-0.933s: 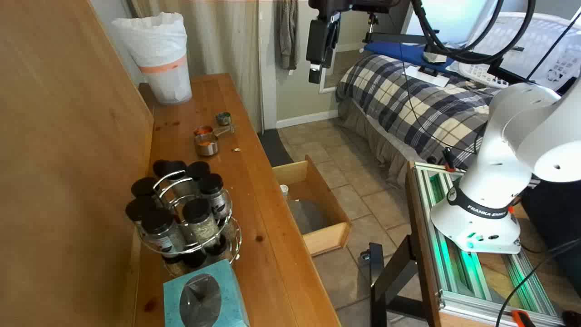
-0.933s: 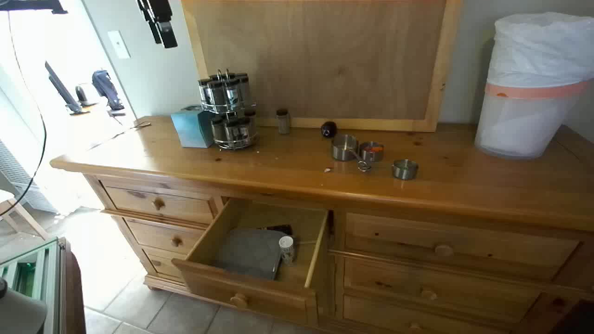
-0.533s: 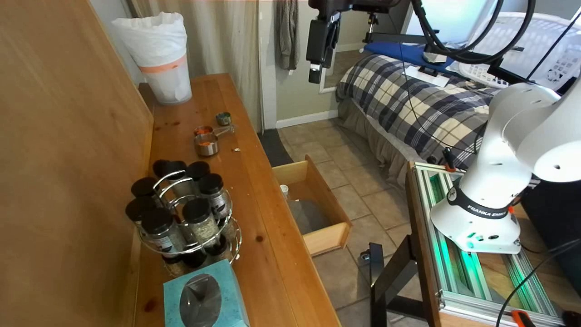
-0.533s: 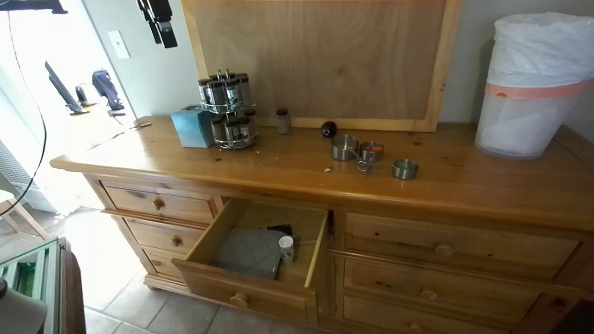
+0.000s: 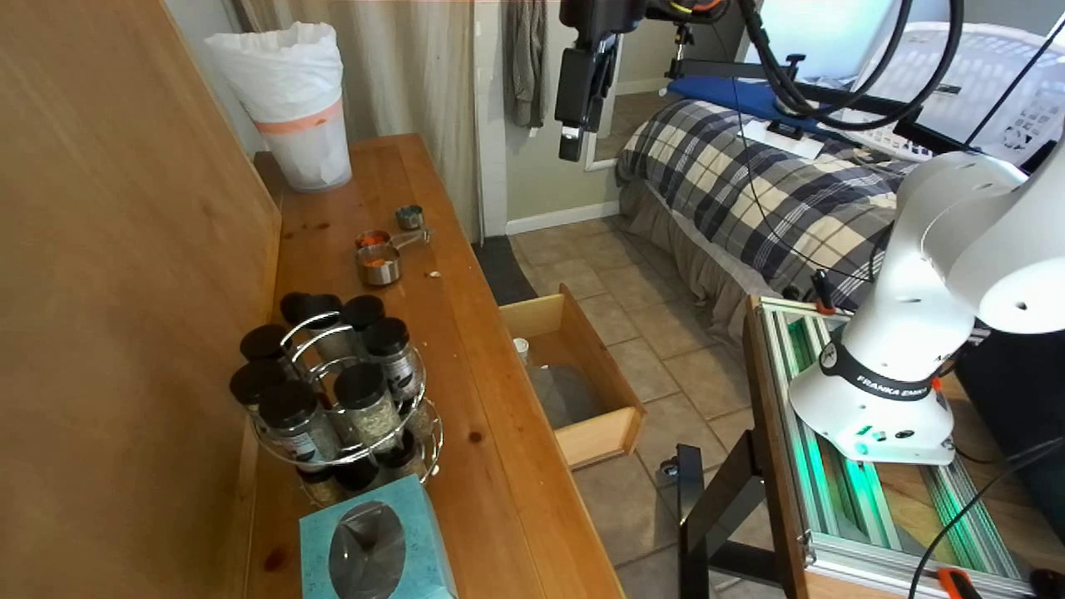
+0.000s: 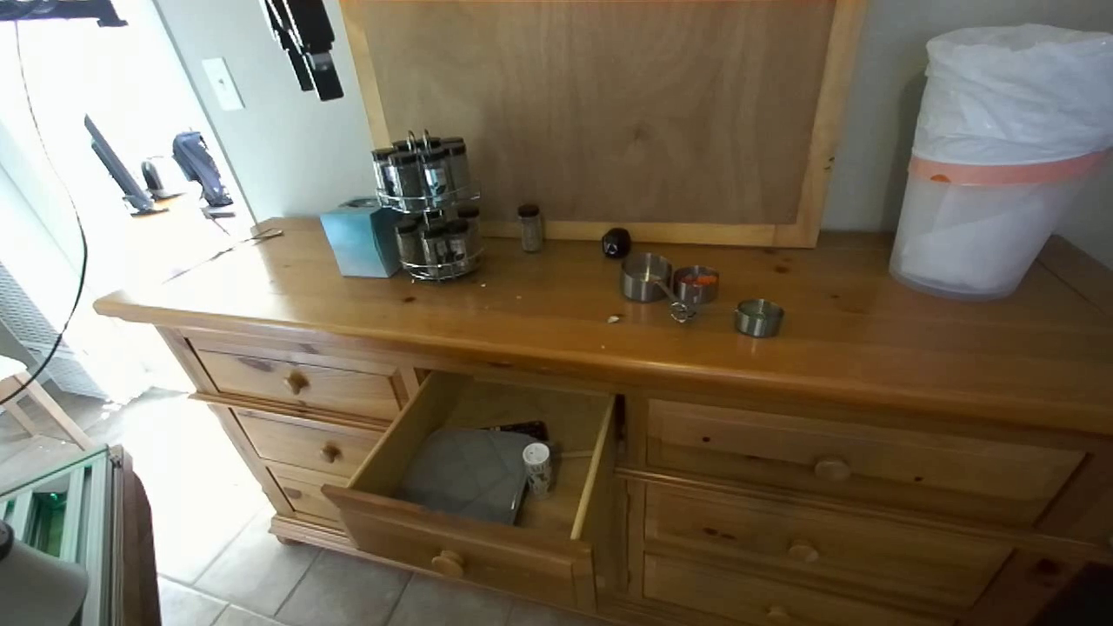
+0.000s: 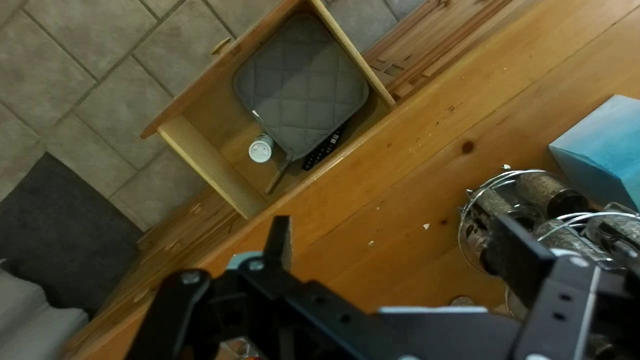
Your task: Remove the white object from the top drawer
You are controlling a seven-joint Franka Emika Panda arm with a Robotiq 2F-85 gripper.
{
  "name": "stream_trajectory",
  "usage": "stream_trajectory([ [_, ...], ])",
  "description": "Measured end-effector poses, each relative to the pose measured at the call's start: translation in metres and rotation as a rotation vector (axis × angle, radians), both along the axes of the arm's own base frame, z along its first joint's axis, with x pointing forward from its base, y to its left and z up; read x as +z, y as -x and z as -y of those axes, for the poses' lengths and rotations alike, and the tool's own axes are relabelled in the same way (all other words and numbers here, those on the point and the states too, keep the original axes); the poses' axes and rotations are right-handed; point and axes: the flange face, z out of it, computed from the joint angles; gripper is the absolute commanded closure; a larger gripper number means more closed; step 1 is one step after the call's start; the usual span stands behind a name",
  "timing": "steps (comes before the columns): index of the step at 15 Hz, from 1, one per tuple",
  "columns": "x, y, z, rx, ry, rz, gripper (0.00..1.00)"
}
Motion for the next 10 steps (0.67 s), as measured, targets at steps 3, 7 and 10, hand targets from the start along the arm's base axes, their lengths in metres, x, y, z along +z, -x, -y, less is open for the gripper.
stream_trajectory([
  [3, -0.040, -0.014, 0.002, 0.006, 0.004, 0.032, 0.00],
  [7, -0.111, -0.023, 0.018, -0.030, -0.003, 0.045, 0.00],
  [10, -0.158, -0.022, 0.041, -0.065, -0.005, 0.033, 0.00],
])
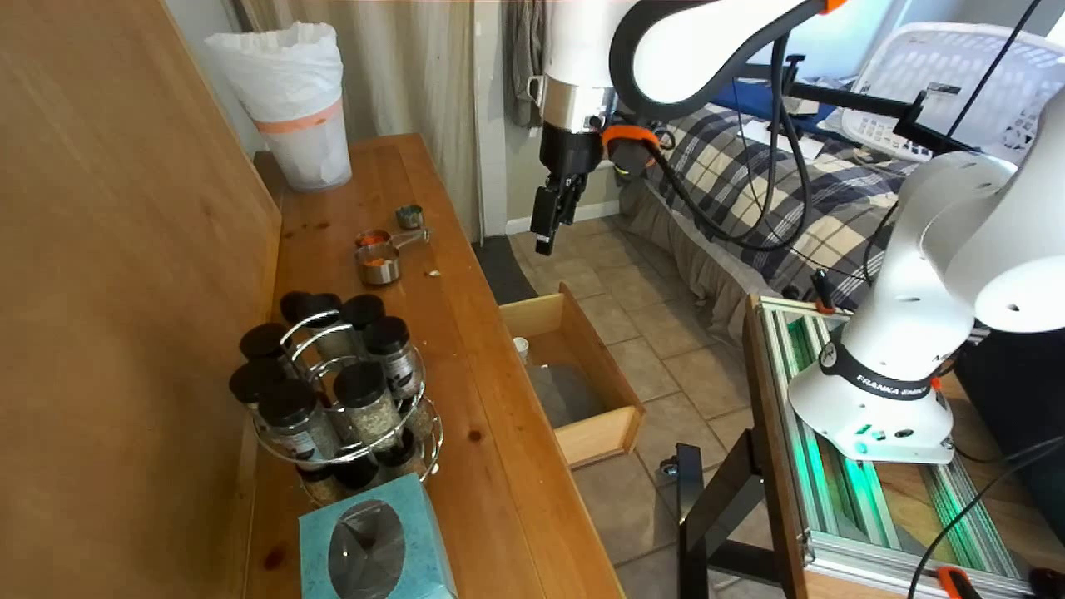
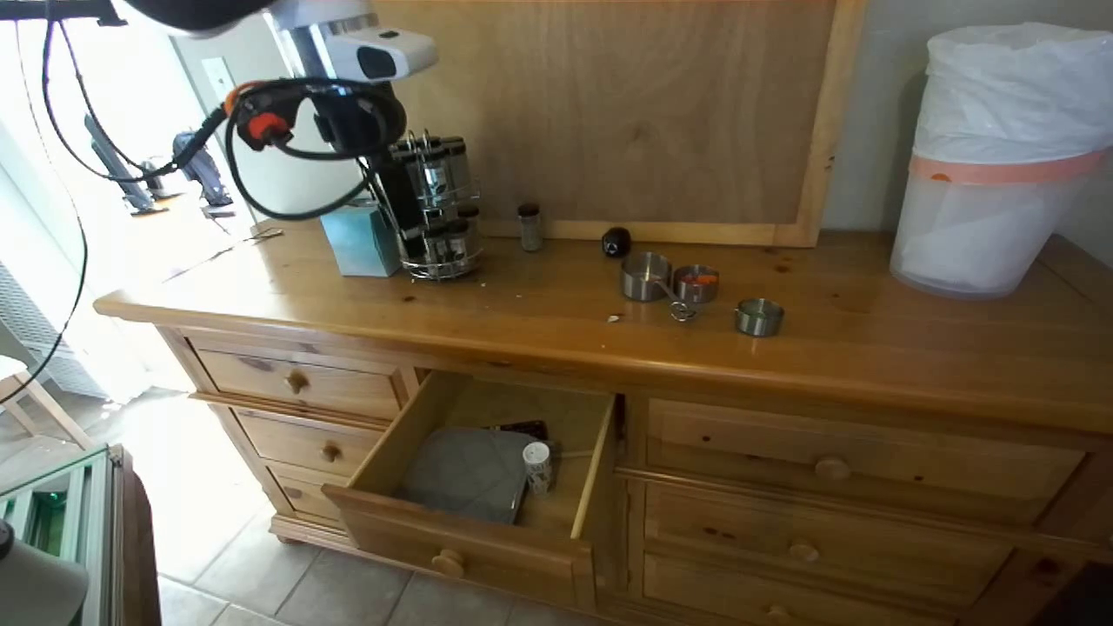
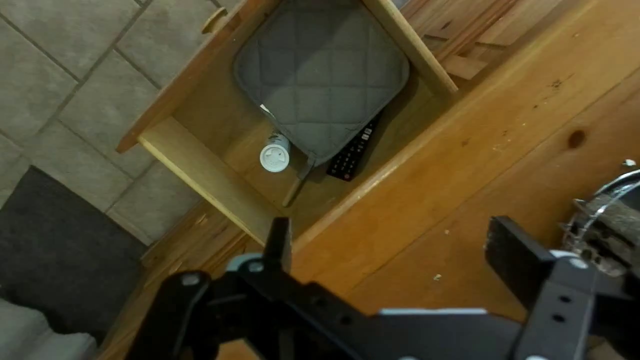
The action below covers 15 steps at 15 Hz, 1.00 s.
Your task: Remove the white object from the top drawer
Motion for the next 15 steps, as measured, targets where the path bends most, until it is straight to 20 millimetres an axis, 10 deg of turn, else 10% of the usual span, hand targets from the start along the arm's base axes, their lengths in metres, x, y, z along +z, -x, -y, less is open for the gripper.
stream_trajectory([
  [8, -0.101, 0.019, 0.062, -0.110, 0.005, -0.025, 0.00],
  [15, -0.112, 0.019, 0.066, -0.115, 0.008, -0.031, 0.00],
])
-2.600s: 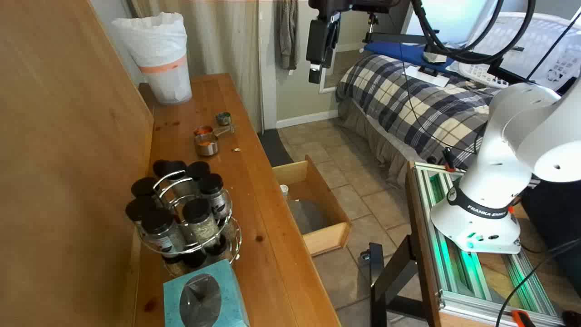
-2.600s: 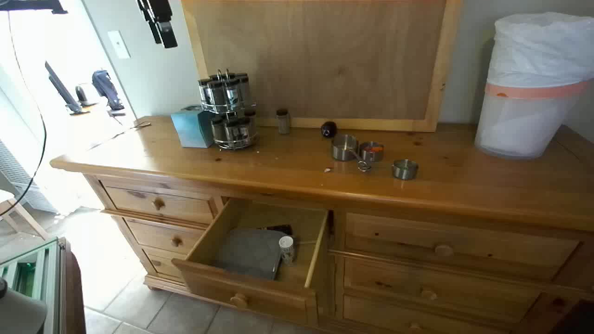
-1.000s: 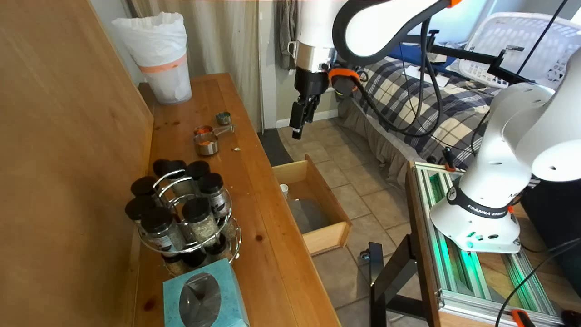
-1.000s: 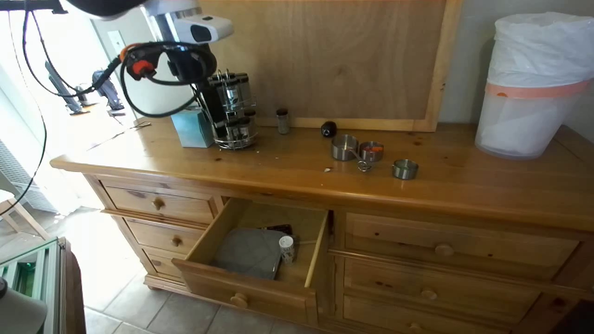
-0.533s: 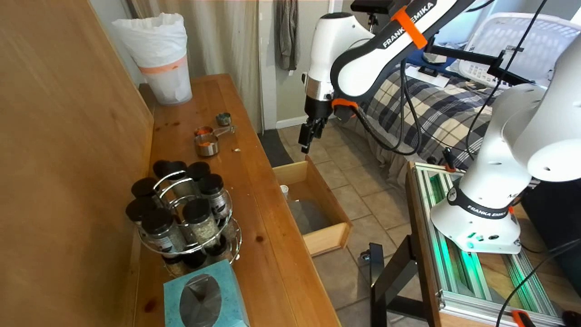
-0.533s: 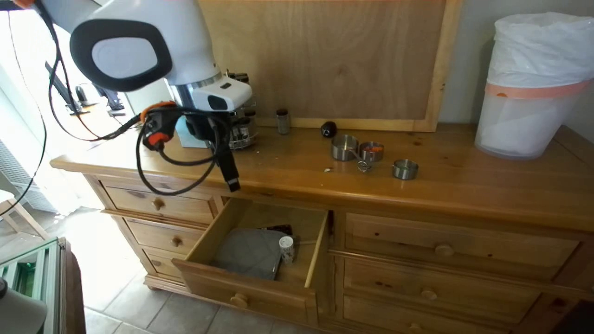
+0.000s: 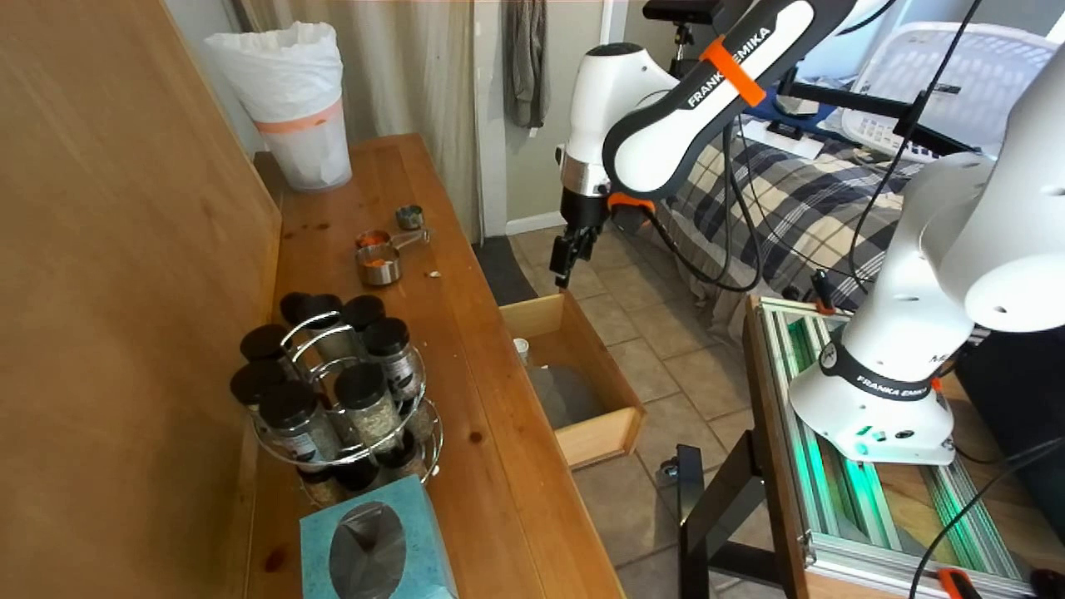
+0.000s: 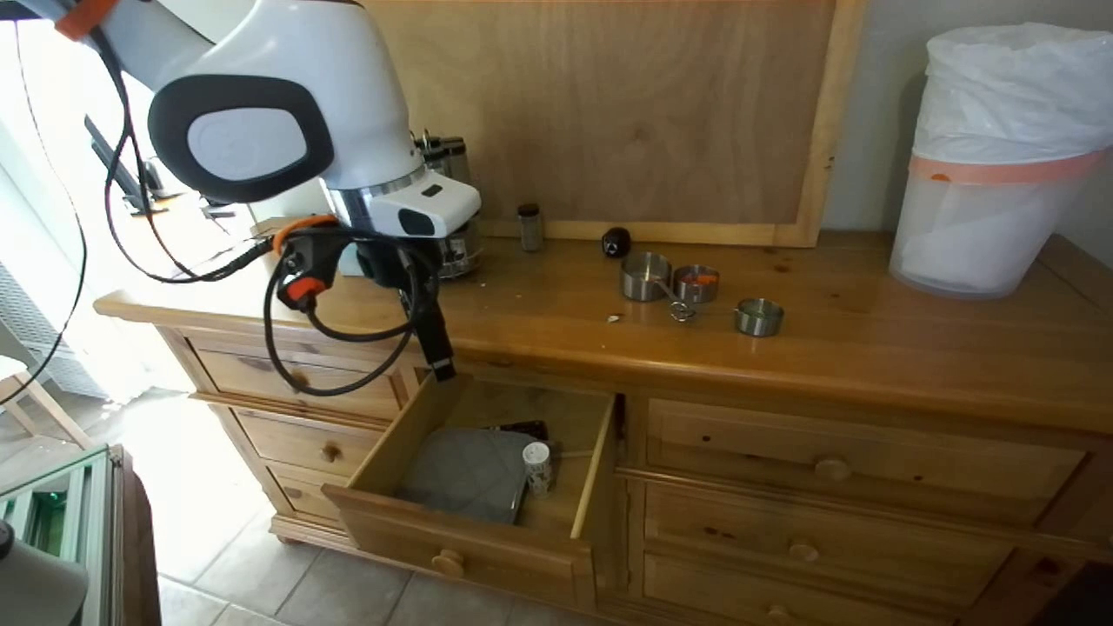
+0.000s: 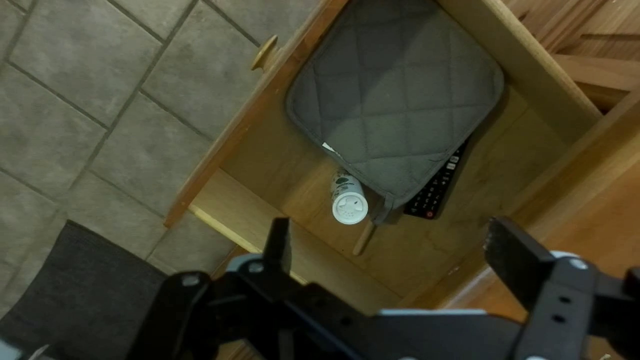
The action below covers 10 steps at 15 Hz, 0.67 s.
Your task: Remove the white object from the top drawer
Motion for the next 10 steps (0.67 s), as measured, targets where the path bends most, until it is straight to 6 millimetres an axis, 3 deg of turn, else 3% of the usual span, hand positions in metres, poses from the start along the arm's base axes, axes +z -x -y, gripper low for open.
stream_trajectory([
  [3, -0.001, 0.000, 0.000, 0.001, 0.001, 0.000, 0.00],
  [5, -0.012, -0.002, 0.001, 0.004, 0.009, 0.003, 0.00],
  [10, -0.072, -0.007, -0.003, 0.032, 0.042, 0.058, 0.00],
])
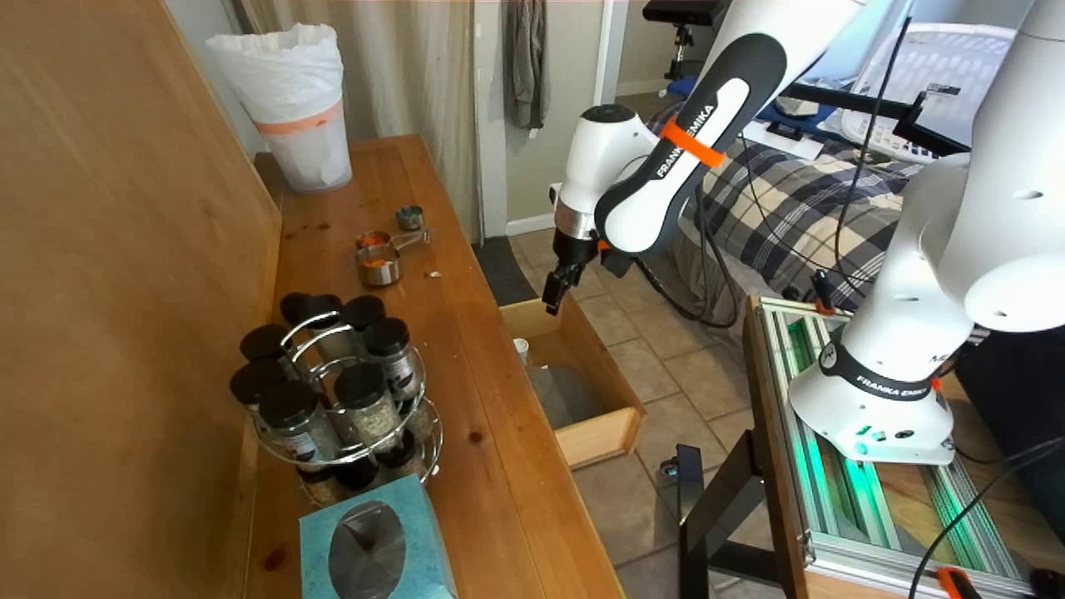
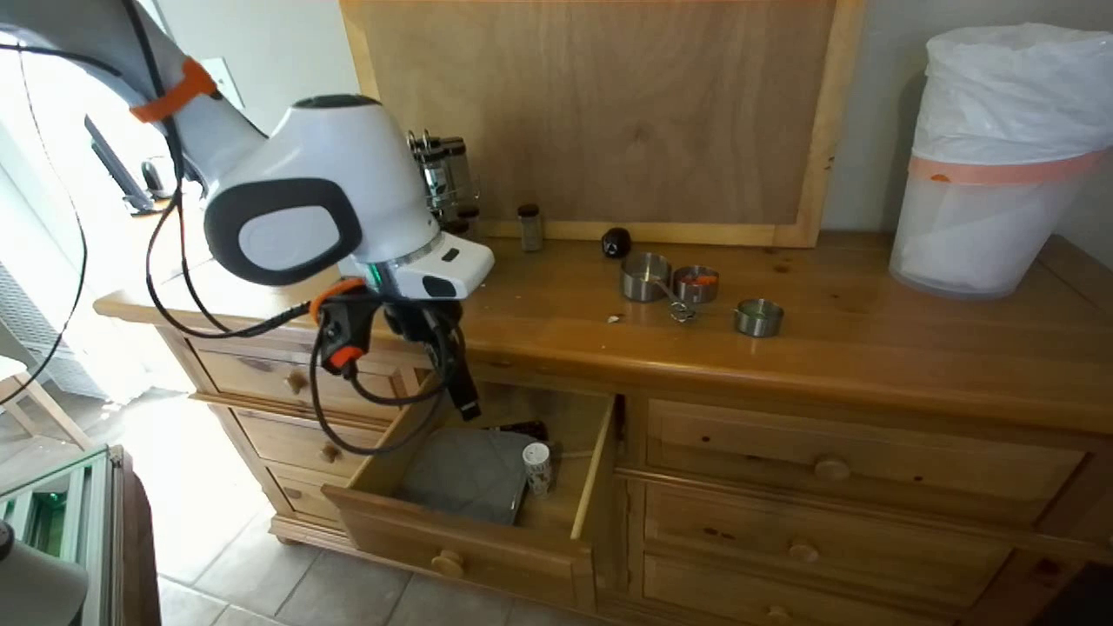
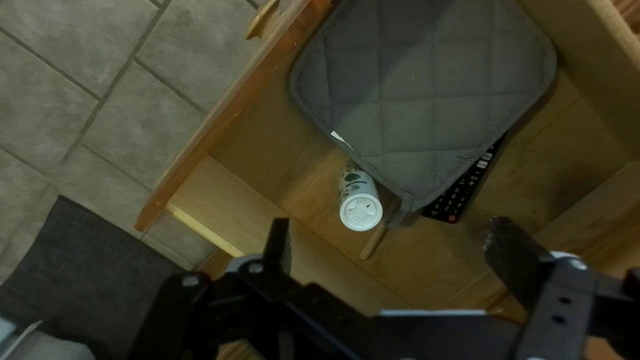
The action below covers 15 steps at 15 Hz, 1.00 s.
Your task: Remove the white object from the top drawer
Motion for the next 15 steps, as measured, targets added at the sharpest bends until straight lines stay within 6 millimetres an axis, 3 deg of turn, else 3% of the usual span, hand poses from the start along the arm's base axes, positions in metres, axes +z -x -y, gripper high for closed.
stream_trajectory([
  [7, -0.075, 0.003, -0.006, 0.059, -0.010, 0.081, 0.00],
  [15, -0.126, 0.006, 0.024, 0.208, 0.003, 0.109, 0.00],
])
